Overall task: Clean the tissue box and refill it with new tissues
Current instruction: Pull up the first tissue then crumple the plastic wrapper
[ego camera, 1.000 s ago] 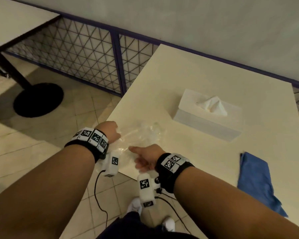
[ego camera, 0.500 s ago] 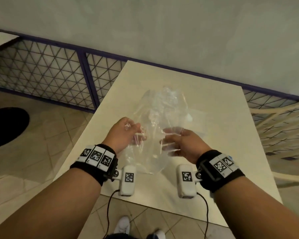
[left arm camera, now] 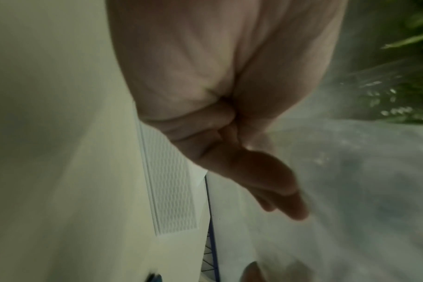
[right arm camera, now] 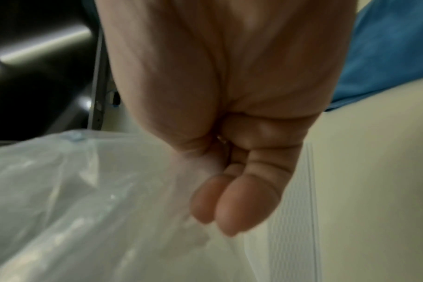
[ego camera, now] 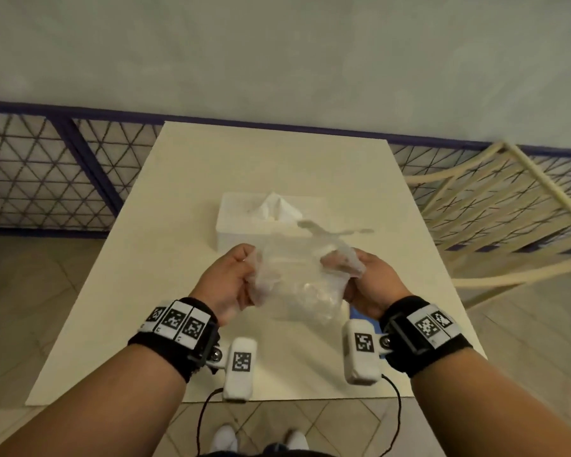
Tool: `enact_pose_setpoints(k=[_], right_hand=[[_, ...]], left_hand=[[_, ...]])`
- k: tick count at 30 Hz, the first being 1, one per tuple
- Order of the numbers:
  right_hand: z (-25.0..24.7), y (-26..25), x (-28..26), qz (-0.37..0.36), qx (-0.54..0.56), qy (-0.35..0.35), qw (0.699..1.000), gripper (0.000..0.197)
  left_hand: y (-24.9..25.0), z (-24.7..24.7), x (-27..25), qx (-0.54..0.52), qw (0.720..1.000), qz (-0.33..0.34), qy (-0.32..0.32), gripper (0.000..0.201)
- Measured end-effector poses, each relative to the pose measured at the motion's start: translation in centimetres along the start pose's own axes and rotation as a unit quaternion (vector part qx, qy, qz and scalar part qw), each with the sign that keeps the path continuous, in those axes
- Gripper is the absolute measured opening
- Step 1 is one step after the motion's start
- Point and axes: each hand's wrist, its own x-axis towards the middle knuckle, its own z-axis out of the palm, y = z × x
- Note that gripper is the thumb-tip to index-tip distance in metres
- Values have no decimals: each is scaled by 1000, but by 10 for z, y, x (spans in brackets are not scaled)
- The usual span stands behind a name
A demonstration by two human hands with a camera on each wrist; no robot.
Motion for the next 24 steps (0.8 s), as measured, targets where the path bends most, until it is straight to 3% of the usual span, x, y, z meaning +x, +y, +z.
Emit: enact_pose_setpoints(k=[2, 4, 6, 8, 9, 10, 12, 13, 15, 17, 20, 22, 24], right_hand=[[-4, 3, 1, 23, 66, 10, 998, 34], [-10, 5, 3, 54, 134, -2, 990, 26], [-18, 6, 6, 76, 138, 4, 987, 42], [-22, 6, 8, 99, 97, 18, 990, 71], [-22, 7, 9, 103, 82, 11, 991, 73], [-20, 7, 8, 91, 64, 8, 994, 63], [-15, 8, 4, 37, 5, 3, 999, 24], [-15, 11, 4, 9, -24, 10, 1000, 25], [-15, 13, 3, -25, -7, 16, 1000, 36], [-13, 11, 0, -6, 32, 0, 999, 27], [-9, 13, -2, 39, -40, -18, 998, 15], [-8, 18, -2, 36, -52, -22, 998, 22], [-7, 20, -2, 23, -40, -27, 999, 35]], left_hand=[[-2, 3, 2, -19, 1000, -10, 7, 32], [-1, 4, 2, -38, 999, -13, 3, 25], [1, 1, 1, -51, 998, -21, -20, 23], [-1, -2, 4, -45, 998, -42, -31, 44], [-1, -3, 5, -30, 998, -50, -32, 55], [-1, -1, 5, -3, 998, -54, -32, 59], [2, 7, 2, 69, 996, -41, -42, 36], [2, 10, 0, 95, 994, -33, -51, 22], [-3, 10, 3, 113, 992, -1, -48, 43], [-4, 10, 3, 90, 995, 32, -38, 60], [-3, 8, 2, 108, 991, 73, 7, 41], [-4, 7, 1, 118, 991, 70, 10, 32], [-6, 5, 0, 124, 991, 53, -25, 37]])
